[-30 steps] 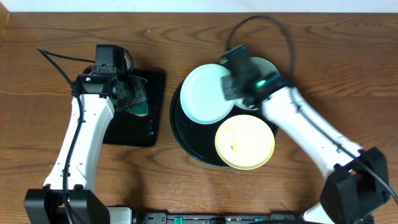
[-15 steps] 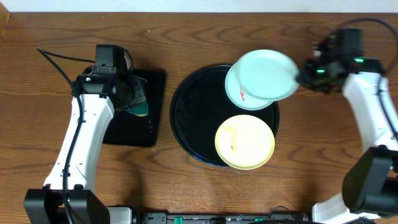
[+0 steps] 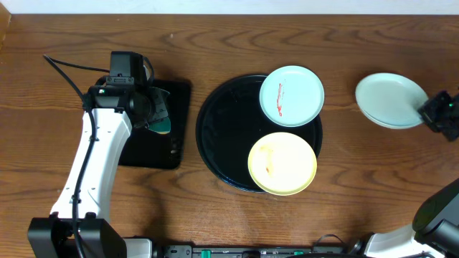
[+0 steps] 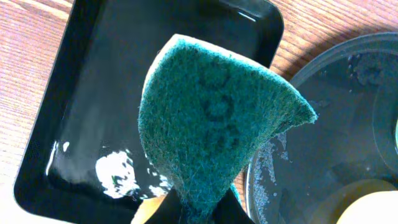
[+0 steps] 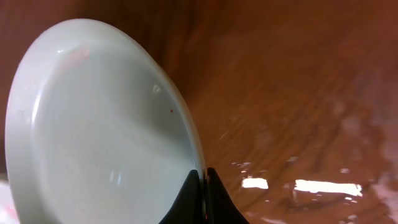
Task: Clean dirty plates on tray and stack at the side
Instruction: 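Carry the green plate right and set it on the table, then grasp the yellow plate rim with the right gripper and drag it left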
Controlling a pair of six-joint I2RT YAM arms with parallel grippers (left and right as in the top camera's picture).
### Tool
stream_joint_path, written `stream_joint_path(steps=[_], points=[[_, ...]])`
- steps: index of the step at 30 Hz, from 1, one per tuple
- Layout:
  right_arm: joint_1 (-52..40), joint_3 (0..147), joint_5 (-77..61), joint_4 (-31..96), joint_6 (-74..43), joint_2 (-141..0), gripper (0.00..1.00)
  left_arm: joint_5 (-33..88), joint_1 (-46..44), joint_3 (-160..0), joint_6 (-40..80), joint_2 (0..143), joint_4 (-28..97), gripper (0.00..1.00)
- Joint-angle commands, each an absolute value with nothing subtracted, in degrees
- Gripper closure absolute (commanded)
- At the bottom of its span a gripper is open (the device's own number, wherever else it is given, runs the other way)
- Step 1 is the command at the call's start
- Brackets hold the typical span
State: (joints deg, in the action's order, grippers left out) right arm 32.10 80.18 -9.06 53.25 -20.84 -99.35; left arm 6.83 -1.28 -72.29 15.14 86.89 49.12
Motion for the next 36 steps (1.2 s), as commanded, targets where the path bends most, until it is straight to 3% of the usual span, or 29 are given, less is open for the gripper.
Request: stream_joint_path(steps=[1, 18, 20, 22, 25, 32, 36], points=[[31.09, 77.67, -5.56, 52.42, -21.85, -98.04, 0.99, 5.93, -1.04, -72.23, 14.63, 86.85, 49.21, 0.92], [25.63, 58.02, -2.85, 37.91, -22.31, -98.04, 0.99, 5.93, -1.04, -72.23, 14.63, 86.85, 49.01, 0.92], [25.61, 58.46, -3.36, 38.04, -22.28, -98.02, 0.92, 5.93, -1.04, -72.23, 14.63, 86.85, 48.99, 0.93], [25.61, 59.55, -4.75, 39.20, -22.20, -98.00, 0.79, 5.93, -1.04, -72.23, 14.63, 86.85, 48.97, 0.92], [25.43, 63.72, -9.15, 43.88, -18.70, -97.97, 0.73, 5.93, -1.04, -72.23, 14.63, 86.85, 48.97, 0.92], [19.92, 74.74, -25.50, 56.88, -6.76, -97.97, 0.73, 5.93, -1.04, -72.23, 14.63, 86.85, 49.17, 0.92], [13.10, 73.95, -26.20, 60.14, -5.26, -98.04, 0.74, 5.93, -1.04, -72.23, 14.61, 86.85, 49.21, 0.93]])
